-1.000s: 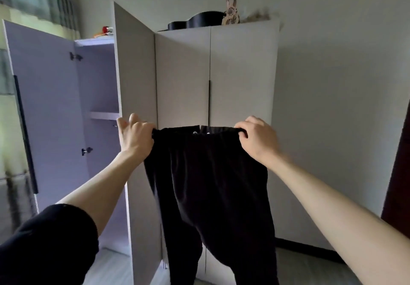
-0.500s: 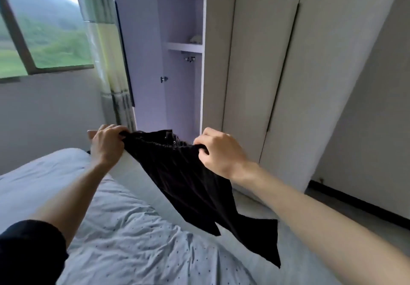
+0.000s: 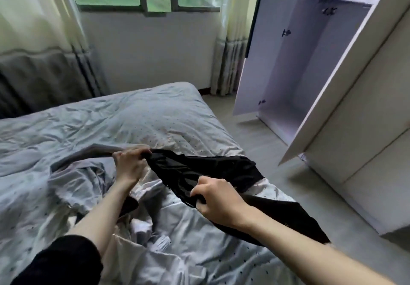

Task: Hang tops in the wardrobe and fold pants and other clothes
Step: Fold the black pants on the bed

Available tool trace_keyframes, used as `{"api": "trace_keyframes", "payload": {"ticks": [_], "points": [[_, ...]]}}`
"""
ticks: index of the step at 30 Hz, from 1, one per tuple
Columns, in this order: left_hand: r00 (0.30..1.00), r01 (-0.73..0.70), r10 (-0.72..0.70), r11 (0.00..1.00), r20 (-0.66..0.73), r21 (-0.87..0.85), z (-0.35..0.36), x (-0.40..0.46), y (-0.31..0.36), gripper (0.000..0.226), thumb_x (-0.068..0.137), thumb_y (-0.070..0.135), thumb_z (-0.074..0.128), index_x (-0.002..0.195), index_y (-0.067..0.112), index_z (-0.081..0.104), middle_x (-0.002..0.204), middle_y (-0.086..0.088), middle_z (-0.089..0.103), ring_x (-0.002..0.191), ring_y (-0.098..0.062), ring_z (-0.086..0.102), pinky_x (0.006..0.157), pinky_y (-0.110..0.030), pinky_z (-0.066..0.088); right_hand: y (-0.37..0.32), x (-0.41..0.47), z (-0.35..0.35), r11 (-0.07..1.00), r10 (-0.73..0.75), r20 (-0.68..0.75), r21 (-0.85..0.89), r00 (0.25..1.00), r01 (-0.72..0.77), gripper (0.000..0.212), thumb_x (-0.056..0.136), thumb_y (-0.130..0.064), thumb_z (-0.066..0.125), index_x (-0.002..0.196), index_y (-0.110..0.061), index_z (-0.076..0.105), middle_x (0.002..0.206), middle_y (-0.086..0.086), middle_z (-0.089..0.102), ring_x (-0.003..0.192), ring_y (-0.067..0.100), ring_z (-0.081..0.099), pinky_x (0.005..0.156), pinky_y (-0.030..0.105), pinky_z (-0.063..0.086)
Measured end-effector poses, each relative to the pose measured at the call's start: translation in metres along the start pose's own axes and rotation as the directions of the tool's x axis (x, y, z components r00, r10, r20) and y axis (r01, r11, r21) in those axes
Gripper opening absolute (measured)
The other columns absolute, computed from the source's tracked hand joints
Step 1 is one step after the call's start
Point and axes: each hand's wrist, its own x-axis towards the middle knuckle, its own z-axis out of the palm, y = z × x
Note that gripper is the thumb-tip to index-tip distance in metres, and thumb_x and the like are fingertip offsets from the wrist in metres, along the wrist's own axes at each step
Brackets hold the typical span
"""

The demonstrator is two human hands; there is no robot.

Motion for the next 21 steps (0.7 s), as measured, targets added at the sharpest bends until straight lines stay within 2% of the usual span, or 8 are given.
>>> {"api": "trace_keyframes", "payload": {"ticks": [2,6,9,11,13,15,17,21], "points": [[0.998,0.037,-0.037,0.999,-0.053,0.002,-0.012,0.0,-0.022,0.037,0.064,0.012,0.045,0.084,0.013,0.076,0.092,-0.014,0.073,0.094,-0.03,0.065,0.085,-0.041,0.039,-0.021,0.008,0.017,0.997,-0.051,-0.006,0.056,0.999,0.051,0.031,0.087,-0.015,0.051,0.113,-0.016,0.068,0.107,0.007,0.059,0.097,0.033,0.059,0.08,0.039,0.047],[0.972,0.22,-0.209,0.97,-0.105,0.104,-0.015,-0.015,-0.079,0.031,0.075,-0.004,0.057,0.087,0.018,0.075,0.1,-0.008,0.071,0.109,-0.027,0.055,0.086,-0.037,0.026,-0.046,0.034,0.07,0.978,-0.115,0.045,0.18,0.992,0.105,0.028,0.09,-0.018,0.053,0.115,-0.015,0.067,0.11,0.007,0.061,0.101,0.031,0.058,0.084,0.04,0.048],[0.909,0.398,-0.415,0.895,0.048,0.202,-0.004,-0.056,-0.116,0.029,0.083,0.0,0.053,0.093,0.017,0.074,0.11,-0.01,0.068,0.119,-0.028,0.045,0.096,-0.037,0.023,-0.042,0.043,0.123,0.975,-0.128,0.304,0.212,0.944,0.064,0.037,0.09,-0.028,0.058,0.126,-0.019,0.059,0.125,0.005,0.059,0.115,0.027,0.054,0.096,0.039,0.043],[0.88,0.429,-0.457,0.882,0.129,0.196,0.006,-0.087,-0.127,0.029,0.085,-0.001,0.05,0.099,0.012,0.073,0.115,-0.012,0.066,0.121,-0.029,0.044,0.103,-0.037,0.025,-0.031,0.039,0.155,0.97,-0.125,0.469,0.242,0.875,0.009,0.045,0.09,-0.028,0.059,0.133,-0.018,0.052,0.133,0.007,0.055,0.119,0.028,0.053,0.099,0.039,0.042],[0.868,0.457,-0.482,0.869,0.117,0.19,0.013,-0.113,-0.122,0.03,0.087,-0.001,0.049,0.103,0.01,0.072,0.118,-0.009,0.065,0.12,-0.029,0.042,0.106,-0.039,0.025,-0.018,0.027,0.183,0.963,-0.093,0.559,0.262,0.824,-0.069,0.049,0.091,-0.026,0.057,0.138,-0.018,0.047,0.139,0.004,0.051,0.124,0.025,0.05,0.103,0.035,0.039],[0.881,0.459,-0.473,0.861,0.011,0.218,0.022,-0.128,-0.104,0.027,0.087,0.002,0.051,0.101,0.012,0.072,0.117,-0.005,0.064,0.119,-0.027,0.042,0.102,-0.038,0.022,-0.001,0.016,0.201,0.959,-0.063,0.601,0.258,0.796,-0.119,0.049,0.092,-0.025,0.055,0.139,-0.019,0.045,0.142,0.001,0.048,0.127,0.021,0.047,0.105,0.029,0.036],[0.929,0.366,-0.364,0.883,-0.064,0.294,0.031,-0.134,-0.077,0.027,0.083,0.002,0.056,0.1,0.015,0.072,0.115,-0.003,0.065,0.117,-0.028,0.046,0.09,-0.038,0.02,0.019,0.009,0.209,0.957,-0.037,0.611,0.248,0.79,-0.148,0.047,0.093,-0.025,0.053,0.14,-0.019,0.045,0.143,0.0,0.047,0.128,0.019,0.046,0.105,0.026,0.033],[0.995,0.096,-0.102,0.936,-0.002,0.338,0.061,-0.151,-0.026,0.033,0.069,-0.003,0.066,0.096,0.015,0.071,0.106,-0.002,0.067,0.104,-0.032,0.057,0.082,-0.038,0.023,0.063,-0.004,0.212,0.945,0.047,0.592,0.235,0.805,-0.227,0.045,0.095,-0.025,0.049,0.139,-0.02,0.045,0.141,-0.001,0.049,0.126,0.018,0.048,0.104,0.029,0.036]]}}
